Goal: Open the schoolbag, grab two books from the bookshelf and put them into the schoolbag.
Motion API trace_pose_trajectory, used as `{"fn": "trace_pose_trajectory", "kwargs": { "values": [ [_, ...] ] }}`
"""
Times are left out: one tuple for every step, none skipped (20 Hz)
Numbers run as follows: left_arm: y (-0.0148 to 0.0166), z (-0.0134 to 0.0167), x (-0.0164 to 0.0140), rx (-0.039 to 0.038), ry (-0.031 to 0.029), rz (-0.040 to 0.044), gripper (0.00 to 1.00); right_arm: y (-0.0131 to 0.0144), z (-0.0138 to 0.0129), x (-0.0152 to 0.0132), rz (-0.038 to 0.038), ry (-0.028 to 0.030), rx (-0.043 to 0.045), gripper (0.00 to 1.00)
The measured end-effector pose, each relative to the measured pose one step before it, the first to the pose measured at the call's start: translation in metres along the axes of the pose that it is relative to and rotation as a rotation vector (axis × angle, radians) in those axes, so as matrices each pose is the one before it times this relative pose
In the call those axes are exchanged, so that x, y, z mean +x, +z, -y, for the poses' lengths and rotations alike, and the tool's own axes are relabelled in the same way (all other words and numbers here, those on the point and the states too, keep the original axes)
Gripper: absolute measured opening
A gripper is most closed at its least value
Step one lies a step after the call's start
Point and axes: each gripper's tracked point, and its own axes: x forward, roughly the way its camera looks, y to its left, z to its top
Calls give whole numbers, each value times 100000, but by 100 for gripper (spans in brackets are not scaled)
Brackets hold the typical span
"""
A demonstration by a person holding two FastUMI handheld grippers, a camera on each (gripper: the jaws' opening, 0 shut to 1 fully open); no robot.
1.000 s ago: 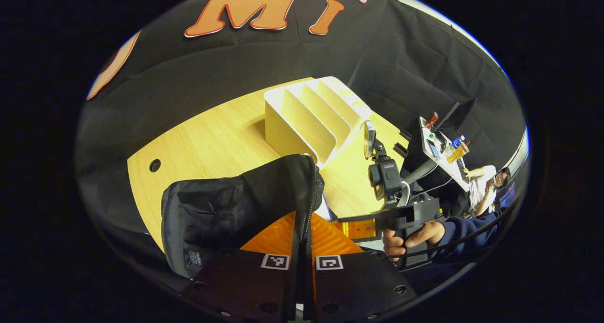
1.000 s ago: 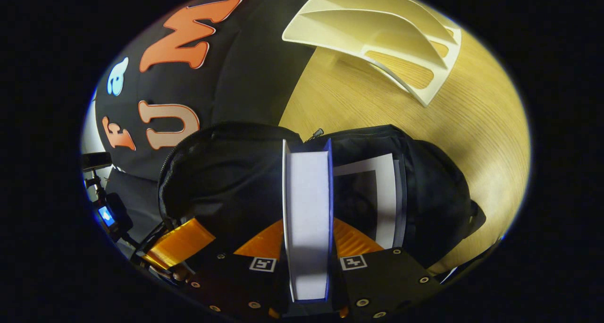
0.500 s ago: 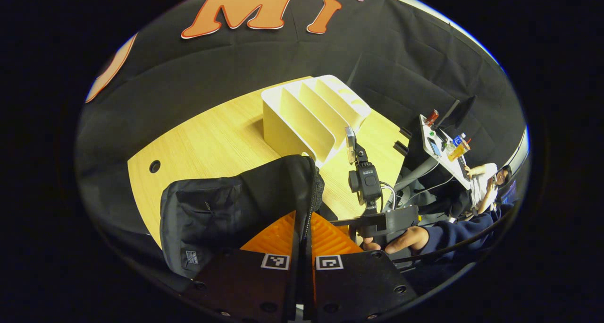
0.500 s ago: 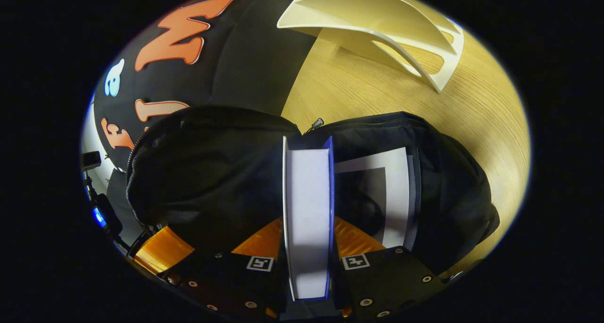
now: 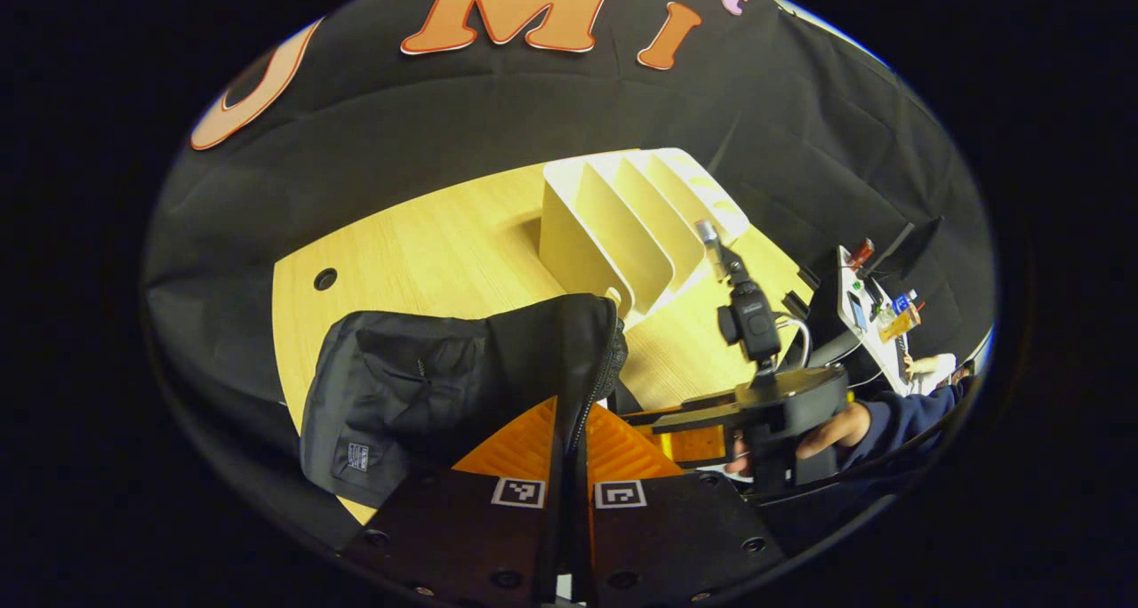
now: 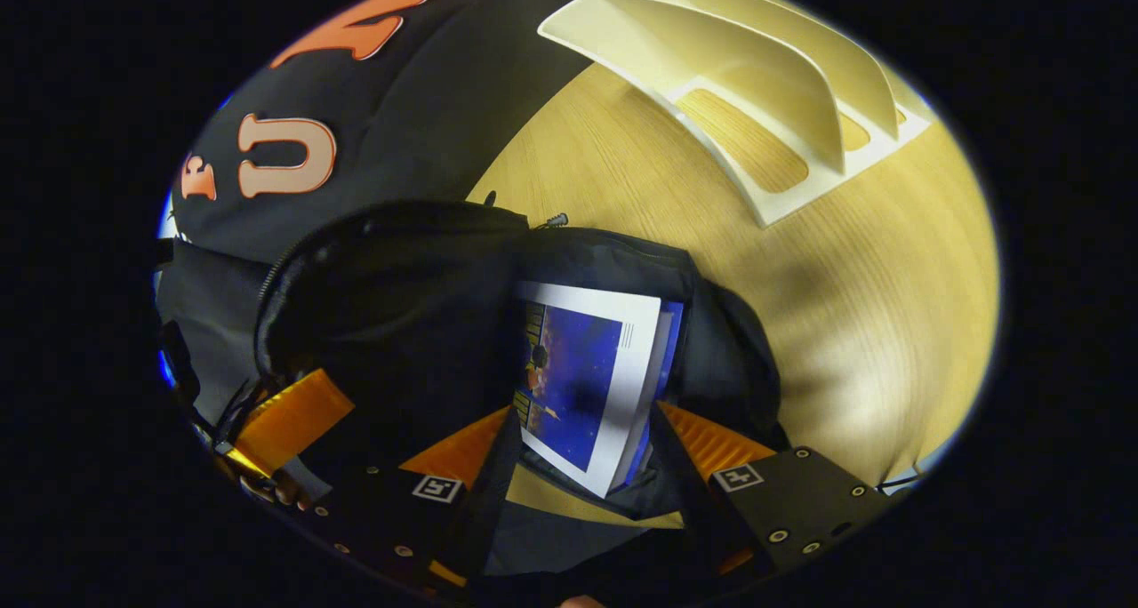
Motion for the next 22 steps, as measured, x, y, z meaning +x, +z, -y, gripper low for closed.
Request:
{"fn": "trace_pose_trajectory", "kwargs": {
  "values": [
    [47, 300, 116, -1061, 1170, -228, 6, 529, 241, -1330, 493, -357, -2258, 89],
    [46, -6, 138, -594, 1985, 20, 7, 522, 320, -903, 741, -450, -2832, 92],
    [-159, 106, 215, -515, 1721, -187, 6, 703, 390, -965, 1468, -700, -2830, 93],
    [-127, 69, 194, -771, 1637, -496, 6, 660, 540, -755, 1280, -576, -3267, 95],
    [-321, 324, 59, -123, 1222, -771, 6, 531, 642, -704, 912, -1068, -2930, 95],
    [-92, 115, 291, -482, 1493, -378, 7, 500, 724, -608, 681, -1000, -1851, 96],
    [-119, 244, 140, -505, 1025, -535, 8, 553, 616, -704, 267, -647, -571, 96],
    [60, 290, 189, -429, 1101, -323, 8, 625, 477, -541, 614, -155, 78, 97],
    [-155, 199, 213, -359, 1016, -596, 10, 573, 476, -526, 814, -49, 302, 97],
    [-87, 357, 28, -71, 728, -334, 10, 661, 435, -455, 960, -57, -288, 97],
    [30, 348, 189, -728, 266, -222, 13, 590, 451, -636, 965, -447, -545, 97],
    [-62, 523, 146, -491, -558, -251, 15, 580, 403, -472, 1036, 72, -1238, 97],
    [-186, 1056, -28, -918, -1614, -313, 19, 367, 534, -366, 593, -591, -1240, 97],
    [-212, 610, 83, -231, -358, -513, 26, 377, 523, -444, 428, -435, -1417, 97],
    [-126, 364, 101, 295, 886, 75, 36, 395, 531, -394, 388, -907, -1230, 97],
    [-189, 402, 216, -23, 1035, -415, 40, 300, 515, -530, 793, -270, -1524, 97],
    [-189, 370, 44, -461, 877, 1, 50, 390, 531, -522, 908, -990, -1282, 98],
    [3, 659, 111, -1203, -554, 526, 54, 516, 492, -529, 1486, -584, -1284, 98],
    [313, 689, -160, -1417, -360, 1167, 63, 469, 522, -621, 1286, -644, -1538, 98],
    [464, 799, -131, -1025, -152, 1689, 70, 584, 604, -683, 1579, -974, -1811, 98],
    [159, 500, 78, -508, 994, 1957, 76, 748, 647, -774, 2454, -1685, -2112, 98],
    [516, 619, -59, -87, 1562, 2194, 83, 979, 550, -787, 2898, -1255, -2521, 98]
  ]
}}
